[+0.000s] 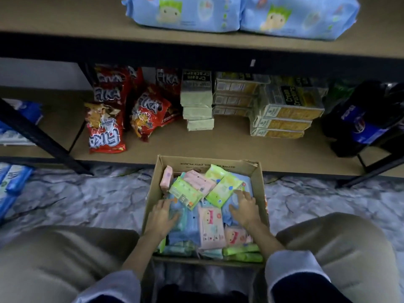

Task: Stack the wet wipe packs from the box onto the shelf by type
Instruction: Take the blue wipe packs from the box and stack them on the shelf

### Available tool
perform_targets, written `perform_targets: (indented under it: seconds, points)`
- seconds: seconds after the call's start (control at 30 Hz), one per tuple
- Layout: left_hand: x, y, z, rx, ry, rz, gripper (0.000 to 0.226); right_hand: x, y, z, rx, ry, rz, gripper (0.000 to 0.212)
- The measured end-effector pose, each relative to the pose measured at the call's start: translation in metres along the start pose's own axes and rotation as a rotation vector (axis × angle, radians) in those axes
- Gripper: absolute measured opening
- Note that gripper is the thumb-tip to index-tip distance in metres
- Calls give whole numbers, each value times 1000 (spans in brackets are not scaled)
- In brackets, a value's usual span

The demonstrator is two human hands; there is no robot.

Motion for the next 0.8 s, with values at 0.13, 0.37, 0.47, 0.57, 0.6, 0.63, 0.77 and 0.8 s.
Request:
perform_targets:
  seconds: [0.13, 0.37, 0.47, 0.57, 0.6, 0.63, 0.77, 0.8]
  points:
    - [1, -32, 12, -19, 76, 42, 48, 2, -34, -7, -23, -127, 36, 58]
    - [-11, -85, 0, 72, 197, -11, 65, 1, -77, -7, -62, -290, 69, 78]
    - [-17, -94, 0, 65, 119, -68, 70, -5, -87, -4, -42, -156, -36, 74]
    - [-23, -97, -1, 51, 422, -117, 74, -1, -88, -2, -14, -278, -40, 59]
    - [-24, -97, -5, 44, 498, -113, 74, 2, -88, -1, 8, -345, -28, 55]
    - [-26, -96, -9, 40, 520, -111, 74, 6, -86, 1, 20, -414, -19, 53]
    - [-24, -83, -4, -4, 547, -151, 45, 23, -77, 15, 40, -577, -18, 51]
    - [-21, -80, 1, -34, 573, -153, 38, 26, -74, 19, 66, -590, -32, 46]
Point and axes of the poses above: each hand's wrist, its own y-axis away from the middle knuckle, its own x-axis out of the back of the hand, z = x × y, the point moved 2 cm from there along -y, towards the middle knuckle, and after that the axes turned 3 degrees about -z, right-handed, at the moved point
